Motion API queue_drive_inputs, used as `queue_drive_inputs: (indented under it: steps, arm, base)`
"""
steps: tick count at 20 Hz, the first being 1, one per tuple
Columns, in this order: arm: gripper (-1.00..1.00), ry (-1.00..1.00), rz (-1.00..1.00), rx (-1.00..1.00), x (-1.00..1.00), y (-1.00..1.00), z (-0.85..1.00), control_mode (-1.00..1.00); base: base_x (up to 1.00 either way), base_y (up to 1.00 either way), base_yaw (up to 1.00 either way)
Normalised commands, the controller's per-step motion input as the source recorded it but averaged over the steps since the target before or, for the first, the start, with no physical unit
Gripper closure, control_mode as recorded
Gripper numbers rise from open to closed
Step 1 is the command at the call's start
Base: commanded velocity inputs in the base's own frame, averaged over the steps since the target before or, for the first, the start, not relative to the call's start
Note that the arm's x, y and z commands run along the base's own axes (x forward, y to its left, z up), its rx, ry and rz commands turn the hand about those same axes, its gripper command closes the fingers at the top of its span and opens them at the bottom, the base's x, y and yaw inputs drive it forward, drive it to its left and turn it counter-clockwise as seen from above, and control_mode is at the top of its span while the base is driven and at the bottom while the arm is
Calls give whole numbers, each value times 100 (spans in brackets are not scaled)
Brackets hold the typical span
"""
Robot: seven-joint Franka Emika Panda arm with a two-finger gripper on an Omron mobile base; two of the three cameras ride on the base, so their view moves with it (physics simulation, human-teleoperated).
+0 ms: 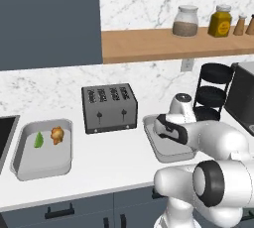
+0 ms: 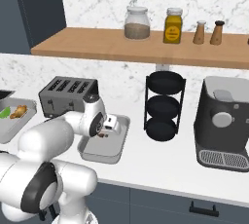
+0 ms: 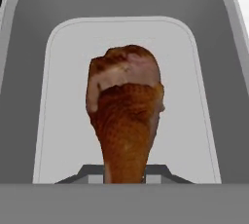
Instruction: Place one lemon wedge and one chicken drumstick in each tupperware on the nearby counter, to pack two identical lunches.
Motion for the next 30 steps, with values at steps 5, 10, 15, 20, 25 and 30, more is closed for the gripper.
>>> queue_drive_inputs:
  steps: [5,10,15,20,25,30]
  arm:
    - [-100,0,0,0,28,0,-7,-100]
    - [-100,0,4,0,34,0,0,-100]
    - [-100,0,0,-1,-8,4,6,-100]
    - [-100,0,1,-2,-63,11,42,-100]
    - [-100,0,0,0,-79,20,75,-100]
    - [-100,-12,0,0,-87,0,88,-100]
  base:
    - [0,0,0]
    - [0,0,0]
    - [0,0,0]
    - [0,0,0]
    - [0,0,0]
    - [0,0,0]
